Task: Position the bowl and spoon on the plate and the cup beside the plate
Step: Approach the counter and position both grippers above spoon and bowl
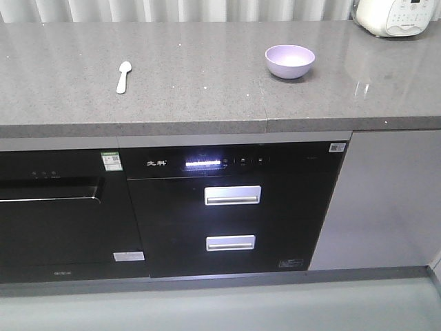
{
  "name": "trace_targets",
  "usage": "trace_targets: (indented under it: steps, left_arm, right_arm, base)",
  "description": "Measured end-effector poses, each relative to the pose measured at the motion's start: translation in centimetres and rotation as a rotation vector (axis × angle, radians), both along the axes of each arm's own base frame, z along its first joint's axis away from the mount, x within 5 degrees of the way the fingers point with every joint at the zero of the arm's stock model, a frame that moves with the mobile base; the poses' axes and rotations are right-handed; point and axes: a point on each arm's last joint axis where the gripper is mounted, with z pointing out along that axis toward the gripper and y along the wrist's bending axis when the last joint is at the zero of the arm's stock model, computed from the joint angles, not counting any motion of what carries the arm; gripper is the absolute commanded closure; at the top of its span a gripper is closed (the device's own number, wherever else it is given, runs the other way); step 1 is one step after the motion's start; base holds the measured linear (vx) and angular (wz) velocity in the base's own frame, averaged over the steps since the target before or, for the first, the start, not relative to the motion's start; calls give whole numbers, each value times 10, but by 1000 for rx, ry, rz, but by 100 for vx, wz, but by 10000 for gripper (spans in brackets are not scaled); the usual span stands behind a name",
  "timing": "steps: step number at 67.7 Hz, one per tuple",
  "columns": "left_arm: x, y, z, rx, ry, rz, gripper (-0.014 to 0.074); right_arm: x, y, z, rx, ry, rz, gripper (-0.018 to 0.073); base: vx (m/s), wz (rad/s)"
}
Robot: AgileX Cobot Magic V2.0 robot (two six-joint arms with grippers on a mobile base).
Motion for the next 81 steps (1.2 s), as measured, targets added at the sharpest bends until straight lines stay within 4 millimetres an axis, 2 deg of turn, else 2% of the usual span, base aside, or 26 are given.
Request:
trace_targets:
  steps: [81]
  left_arm:
    - [0, 0, 0, 0, 0, 0, 603]
  right_arm:
    - [0, 0, 0, 0, 0, 0, 570]
  base:
    - [16, -1]
